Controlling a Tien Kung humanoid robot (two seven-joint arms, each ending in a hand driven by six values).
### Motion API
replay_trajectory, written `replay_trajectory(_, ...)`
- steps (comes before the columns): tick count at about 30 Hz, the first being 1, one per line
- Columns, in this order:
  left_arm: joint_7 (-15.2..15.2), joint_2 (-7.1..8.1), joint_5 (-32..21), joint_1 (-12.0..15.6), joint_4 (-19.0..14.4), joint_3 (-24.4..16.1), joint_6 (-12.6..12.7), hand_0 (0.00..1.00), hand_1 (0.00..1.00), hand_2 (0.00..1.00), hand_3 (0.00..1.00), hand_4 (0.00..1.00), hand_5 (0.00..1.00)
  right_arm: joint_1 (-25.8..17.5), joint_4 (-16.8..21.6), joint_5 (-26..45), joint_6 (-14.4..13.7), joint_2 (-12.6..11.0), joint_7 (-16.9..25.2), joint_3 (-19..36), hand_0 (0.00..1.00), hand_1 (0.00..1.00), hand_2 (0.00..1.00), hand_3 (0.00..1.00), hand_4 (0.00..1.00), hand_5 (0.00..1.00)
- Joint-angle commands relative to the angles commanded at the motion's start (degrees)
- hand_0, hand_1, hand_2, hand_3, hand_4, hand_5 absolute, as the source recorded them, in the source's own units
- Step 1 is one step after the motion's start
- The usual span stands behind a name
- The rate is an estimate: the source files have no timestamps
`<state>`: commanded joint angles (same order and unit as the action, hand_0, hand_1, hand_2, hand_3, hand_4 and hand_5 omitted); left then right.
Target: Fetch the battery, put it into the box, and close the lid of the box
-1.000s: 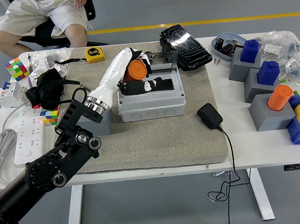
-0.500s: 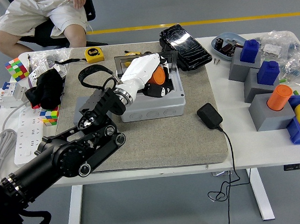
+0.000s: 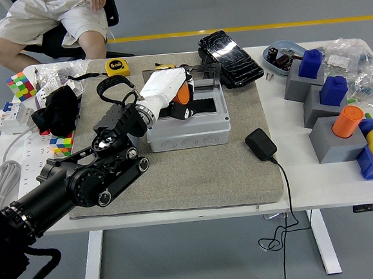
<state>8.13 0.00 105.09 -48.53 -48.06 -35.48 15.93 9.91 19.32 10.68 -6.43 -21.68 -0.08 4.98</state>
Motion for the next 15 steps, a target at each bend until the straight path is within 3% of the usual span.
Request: replay_trajectory(15,-1.3,0.00,-2.4,-0.1,0.2,1.4,0.9,0.299,0.284,0.276,0.374,0.998,0.152,0.0,0.0,0.2,0.0,0.0,0.0,-0.5,0.555,0.593,0.592,0.553,0.928,0.490)
